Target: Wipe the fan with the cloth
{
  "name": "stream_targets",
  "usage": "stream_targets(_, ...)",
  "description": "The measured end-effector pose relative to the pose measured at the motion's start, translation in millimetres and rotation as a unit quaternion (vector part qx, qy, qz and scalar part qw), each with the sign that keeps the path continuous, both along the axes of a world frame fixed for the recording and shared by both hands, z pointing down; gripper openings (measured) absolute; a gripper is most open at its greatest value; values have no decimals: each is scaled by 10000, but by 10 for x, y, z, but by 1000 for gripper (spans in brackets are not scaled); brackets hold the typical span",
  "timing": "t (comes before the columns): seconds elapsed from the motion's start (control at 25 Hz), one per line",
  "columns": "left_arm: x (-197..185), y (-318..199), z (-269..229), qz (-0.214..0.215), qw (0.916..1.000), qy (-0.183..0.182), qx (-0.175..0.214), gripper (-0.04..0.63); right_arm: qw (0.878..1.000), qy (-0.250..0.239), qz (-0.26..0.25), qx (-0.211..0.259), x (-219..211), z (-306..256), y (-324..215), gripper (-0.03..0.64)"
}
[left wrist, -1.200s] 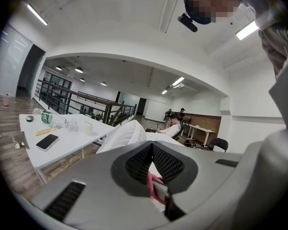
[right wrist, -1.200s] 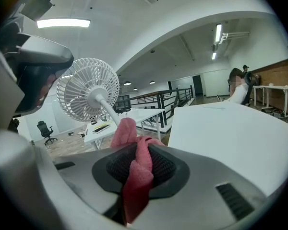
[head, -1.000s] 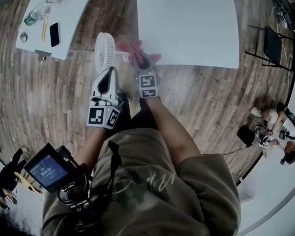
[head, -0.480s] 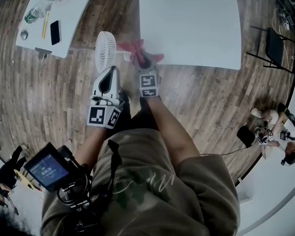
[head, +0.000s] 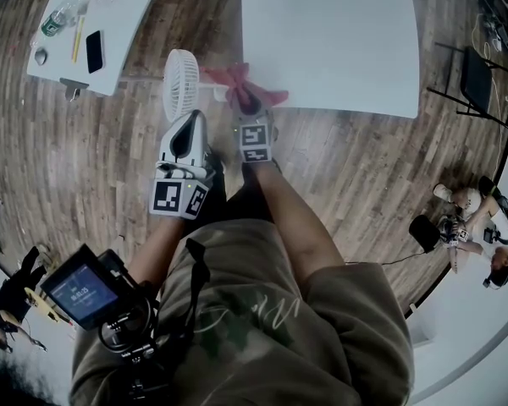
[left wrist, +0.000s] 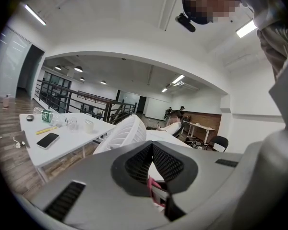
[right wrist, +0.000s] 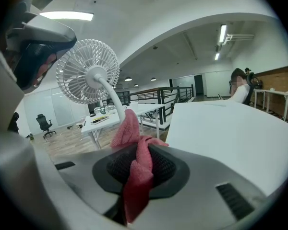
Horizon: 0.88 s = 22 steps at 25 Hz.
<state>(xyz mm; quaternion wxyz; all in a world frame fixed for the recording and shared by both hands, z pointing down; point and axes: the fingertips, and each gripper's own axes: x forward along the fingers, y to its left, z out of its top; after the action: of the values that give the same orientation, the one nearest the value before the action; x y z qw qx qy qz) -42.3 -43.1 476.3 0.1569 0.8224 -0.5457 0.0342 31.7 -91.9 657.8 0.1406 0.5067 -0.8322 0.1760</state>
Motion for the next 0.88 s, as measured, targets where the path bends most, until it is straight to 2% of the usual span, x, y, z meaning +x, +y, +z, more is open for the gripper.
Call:
stream_targets(0.32, 44, 33, 47, 51, 9999, 46, -88, 20, 9994, 33, -215, -254, 16, 123, 4, 89)
stream_targets(0.48, 164, 72, -55, 205, 9997, 125, -1, 20, 9994, 73, -270, -225, 134, -32, 21, 98)
stream_targets(0.68, 204, 96, -184, 237, 9995, 207, 46, 20, 9984, -361, 131, 426, 392, -849, -39, 98)
stream_targets(0.88, 233, 96, -359, 254, 9992, 245, 195, 20, 9877, -950, 355, 1191, 456, -1778, -296, 97)
